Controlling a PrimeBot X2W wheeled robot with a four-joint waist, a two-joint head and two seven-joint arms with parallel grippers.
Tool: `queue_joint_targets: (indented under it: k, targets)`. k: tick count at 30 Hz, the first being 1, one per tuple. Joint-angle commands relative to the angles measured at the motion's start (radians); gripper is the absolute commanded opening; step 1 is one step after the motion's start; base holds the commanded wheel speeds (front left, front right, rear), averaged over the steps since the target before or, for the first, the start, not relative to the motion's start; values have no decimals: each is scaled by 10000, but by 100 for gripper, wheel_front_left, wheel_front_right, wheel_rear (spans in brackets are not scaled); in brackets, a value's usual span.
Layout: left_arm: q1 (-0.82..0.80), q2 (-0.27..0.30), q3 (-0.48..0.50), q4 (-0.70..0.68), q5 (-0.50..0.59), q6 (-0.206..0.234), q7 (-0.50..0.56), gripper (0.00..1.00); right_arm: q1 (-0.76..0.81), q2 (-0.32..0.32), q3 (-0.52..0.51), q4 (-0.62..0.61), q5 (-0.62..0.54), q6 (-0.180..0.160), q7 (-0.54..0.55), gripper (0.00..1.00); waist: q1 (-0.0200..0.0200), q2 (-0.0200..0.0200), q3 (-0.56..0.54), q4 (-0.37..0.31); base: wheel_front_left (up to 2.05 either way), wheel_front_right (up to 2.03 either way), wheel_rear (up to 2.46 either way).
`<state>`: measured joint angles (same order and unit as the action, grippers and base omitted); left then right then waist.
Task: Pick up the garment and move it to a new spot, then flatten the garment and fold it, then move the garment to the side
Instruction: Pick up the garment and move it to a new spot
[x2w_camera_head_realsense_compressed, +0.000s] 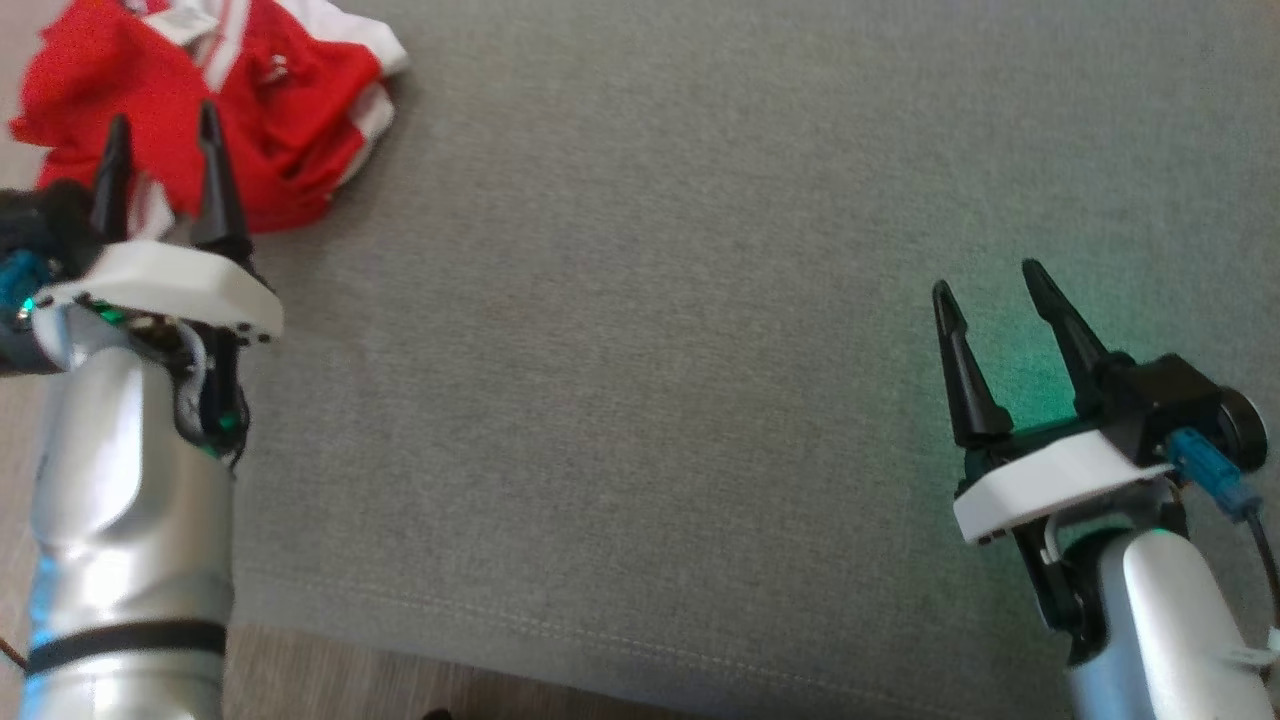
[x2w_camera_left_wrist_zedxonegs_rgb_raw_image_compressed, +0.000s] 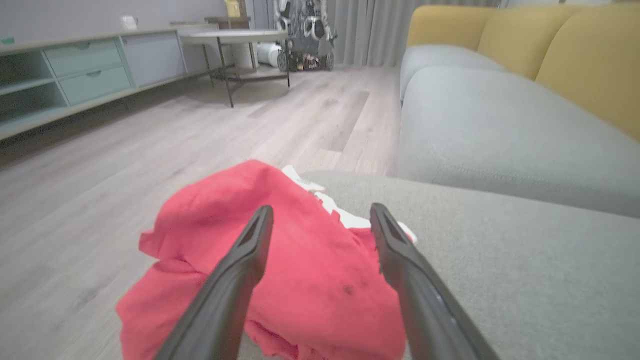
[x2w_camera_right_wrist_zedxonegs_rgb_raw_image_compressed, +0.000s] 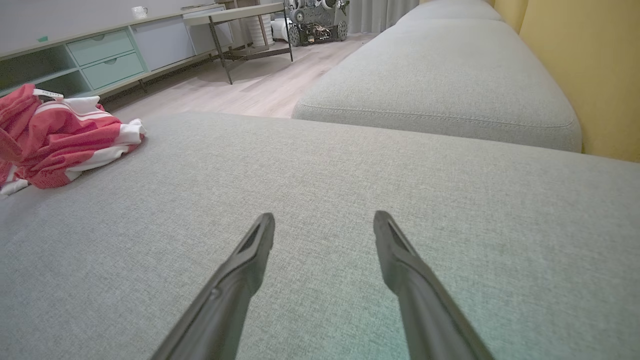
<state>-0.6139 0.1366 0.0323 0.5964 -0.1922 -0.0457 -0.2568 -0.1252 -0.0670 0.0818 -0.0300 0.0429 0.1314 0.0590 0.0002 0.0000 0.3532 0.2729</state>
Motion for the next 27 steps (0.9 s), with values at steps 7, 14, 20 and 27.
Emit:
queue_joint_targets:
  k: [7, 14, 20, 27]
  targets:
    - [-1580, 971, 260, 2842, 128, -110, 218, 100, -544, -33, 433, -233, 19, -7, -27, 100, -2, 0, 549, -365, 0, 0, 0]
    - [-2754, 1165, 260, 5063, -160, -316, 1135, 7, -655, -21, 496, -111, 80, -7, -32, 100, -2, 0, 651, -382, 0, 0, 0]
    - [-3197, 1384, 172, 5071, -97, -327, 143, 0, -567, 21, 401, 96, 169, -7, -141, 100, -2, 0, 287, -327, 0, 0, 0]
    - [-2788, 1657, 404, 2099, 135, -186, -45, 0, -266, 108, 130, 309, 307, -7, -341, 100, -2, 0, -705, -159, 0, 0, 0]
